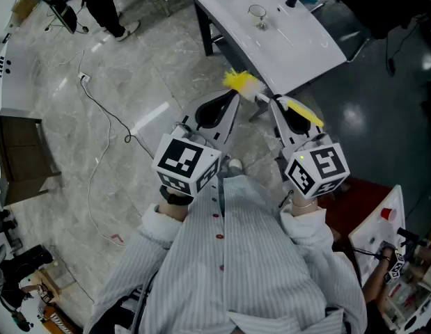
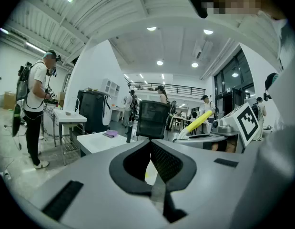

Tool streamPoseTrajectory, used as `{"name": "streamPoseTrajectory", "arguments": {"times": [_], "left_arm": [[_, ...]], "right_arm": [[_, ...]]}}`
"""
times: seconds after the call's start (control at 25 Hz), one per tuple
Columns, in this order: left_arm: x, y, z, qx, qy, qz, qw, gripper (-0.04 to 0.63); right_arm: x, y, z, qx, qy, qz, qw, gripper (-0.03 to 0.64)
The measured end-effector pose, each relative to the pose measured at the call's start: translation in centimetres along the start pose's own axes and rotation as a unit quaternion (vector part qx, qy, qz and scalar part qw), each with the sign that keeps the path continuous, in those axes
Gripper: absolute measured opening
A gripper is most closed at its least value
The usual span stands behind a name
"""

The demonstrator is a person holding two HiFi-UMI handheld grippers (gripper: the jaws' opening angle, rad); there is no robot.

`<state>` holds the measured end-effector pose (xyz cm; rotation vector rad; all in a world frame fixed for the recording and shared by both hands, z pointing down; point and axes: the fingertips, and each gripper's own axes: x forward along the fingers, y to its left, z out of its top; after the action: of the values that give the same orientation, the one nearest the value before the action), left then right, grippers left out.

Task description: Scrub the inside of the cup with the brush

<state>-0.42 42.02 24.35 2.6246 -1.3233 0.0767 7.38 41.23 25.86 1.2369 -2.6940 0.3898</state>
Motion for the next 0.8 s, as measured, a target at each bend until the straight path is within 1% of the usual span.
{"name": "streamPoseTrajectory", "arguments": {"times": [0.32,0.52,0.8], "left_arm": [[0.2,1.4,0.2,-0.001,-0.002,-0.002,1.0,0.009],[0.1,3.6,0.5,0.0,-0.006,0.002,1.0,0.009],[-0.3,7.0,0.7,0.008,-0.009,-0.003,0.9999,0.009]], "right_arm": [[1.4,0.2,0.5,0.001,-0.001,-0.004,1.0,0.057],[3.0,0.4,0.7,0.006,-0.004,-0.011,1.0,0.057],[5.8,1.1,1.1,0.002,-0.009,-0.023,1.0,0.057]]}}
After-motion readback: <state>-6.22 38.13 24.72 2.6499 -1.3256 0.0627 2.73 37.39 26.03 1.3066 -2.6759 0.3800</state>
